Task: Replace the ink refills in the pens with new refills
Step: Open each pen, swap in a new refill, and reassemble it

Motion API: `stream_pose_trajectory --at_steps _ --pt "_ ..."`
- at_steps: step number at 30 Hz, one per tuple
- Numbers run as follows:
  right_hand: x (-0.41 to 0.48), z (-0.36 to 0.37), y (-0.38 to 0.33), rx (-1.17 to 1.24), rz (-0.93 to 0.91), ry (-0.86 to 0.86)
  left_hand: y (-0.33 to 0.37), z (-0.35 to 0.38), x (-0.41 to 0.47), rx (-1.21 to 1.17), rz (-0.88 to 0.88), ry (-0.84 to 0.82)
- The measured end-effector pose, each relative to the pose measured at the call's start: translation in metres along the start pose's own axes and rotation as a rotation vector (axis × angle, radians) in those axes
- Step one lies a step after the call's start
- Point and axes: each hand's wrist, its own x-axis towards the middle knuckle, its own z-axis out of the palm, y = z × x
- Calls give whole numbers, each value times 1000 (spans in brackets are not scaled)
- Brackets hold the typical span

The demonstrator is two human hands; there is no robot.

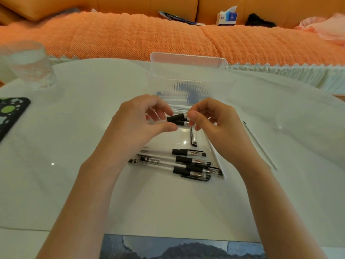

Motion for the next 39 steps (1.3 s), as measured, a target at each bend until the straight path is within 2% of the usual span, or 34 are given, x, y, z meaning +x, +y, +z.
stream_pose_trajectory --at_steps 6,13,19,27,33,36,39 --pt "0 -2 -2 16 2 21 0 2 -2 -26 -52 -170" --pt "-1 0 -3 20 22 24 0 0 0 -25 -49 -13" --pt "-1 -1 -3 16 24 38 1 0 -2 -46 -55 -142" --pt "-1 -1 -4 34 47 47 0 -1 0 -24 -54 1" --pt "-1 -2 0 4 71 59 0 -1 -2 -66 -55 -74" --pt "-3 -5 6 -72 127 82 -2 -3 -1 -57 -55 -44" --pt "-5 -7 12 -342 173 85 -5 -6 0 -81 -62 -11"
